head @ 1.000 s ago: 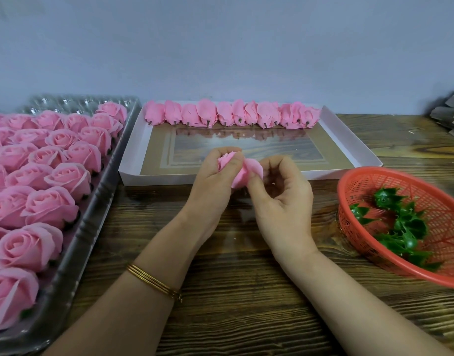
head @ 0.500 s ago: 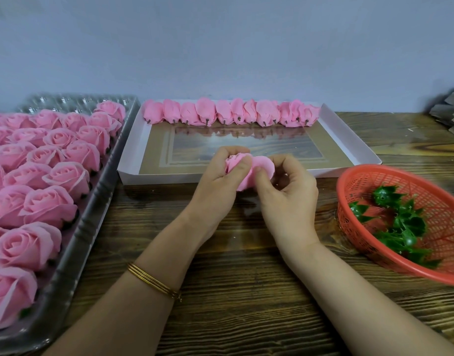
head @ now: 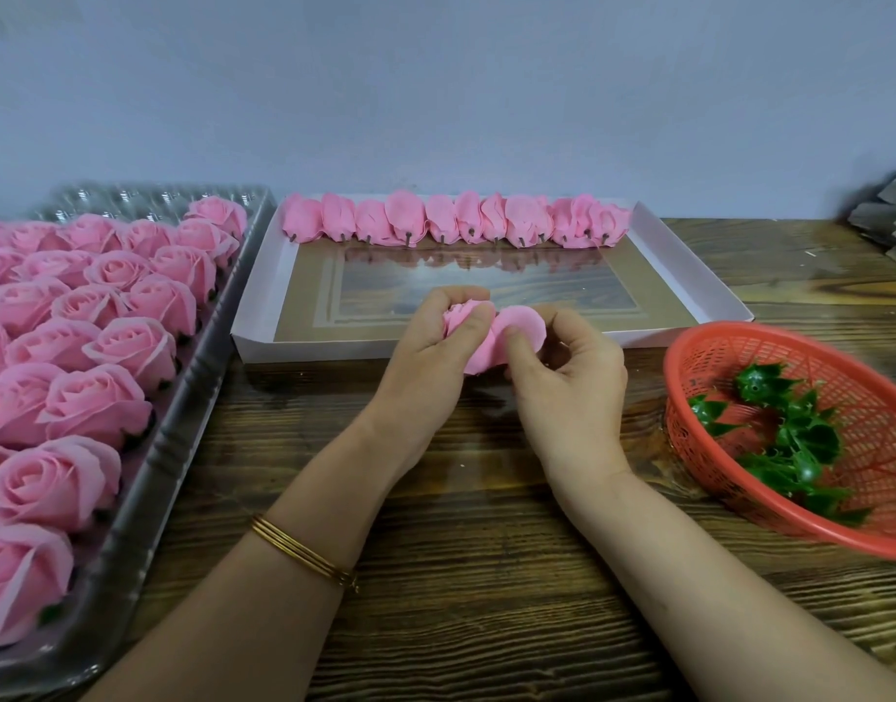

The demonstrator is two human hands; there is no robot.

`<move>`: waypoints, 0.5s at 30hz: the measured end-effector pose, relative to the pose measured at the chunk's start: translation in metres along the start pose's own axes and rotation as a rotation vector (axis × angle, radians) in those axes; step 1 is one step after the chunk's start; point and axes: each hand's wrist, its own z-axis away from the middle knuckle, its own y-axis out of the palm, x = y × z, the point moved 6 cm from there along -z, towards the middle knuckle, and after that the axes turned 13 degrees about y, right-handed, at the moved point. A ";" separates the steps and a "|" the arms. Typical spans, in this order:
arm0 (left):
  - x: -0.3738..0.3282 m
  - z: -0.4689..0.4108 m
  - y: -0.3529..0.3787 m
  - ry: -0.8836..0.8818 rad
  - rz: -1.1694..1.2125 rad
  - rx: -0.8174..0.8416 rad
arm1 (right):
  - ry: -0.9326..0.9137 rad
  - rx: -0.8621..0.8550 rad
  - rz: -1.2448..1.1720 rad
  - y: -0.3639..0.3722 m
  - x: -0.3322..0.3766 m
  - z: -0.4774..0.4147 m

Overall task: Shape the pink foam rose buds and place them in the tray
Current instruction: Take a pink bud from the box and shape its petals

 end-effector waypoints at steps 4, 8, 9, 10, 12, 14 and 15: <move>0.003 0.000 0.000 0.021 -0.033 0.021 | 0.006 -0.038 0.027 -0.002 -0.001 -0.001; 0.004 0.000 0.000 0.031 -0.030 0.020 | 0.015 -0.015 -0.024 -0.002 0.001 0.000; 0.004 -0.001 0.000 0.032 -0.027 0.016 | 0.024 0.003 -0.050 -0.001 0.001 0.001; 0.003 -0.001 0.000 0.032 -0.026 0.013 | 0.031 0.024 -0.075 0.001 0.001 0.001; 0.004 -0.002 0.000 0.035 -0.023 0.014 | 0.024 0.055 -0.105 0.002 0.002 0.002; 0.004 -0.002 -0.001 0.043 -0.029 0.019 | -0.007 0.080 -0.101 0.003 0.004 0.002; 0.005 -0.002 -0.001 0.045 -0.034 0.020 | -0.023 0.092 -0.090 0.004 0.005 0.002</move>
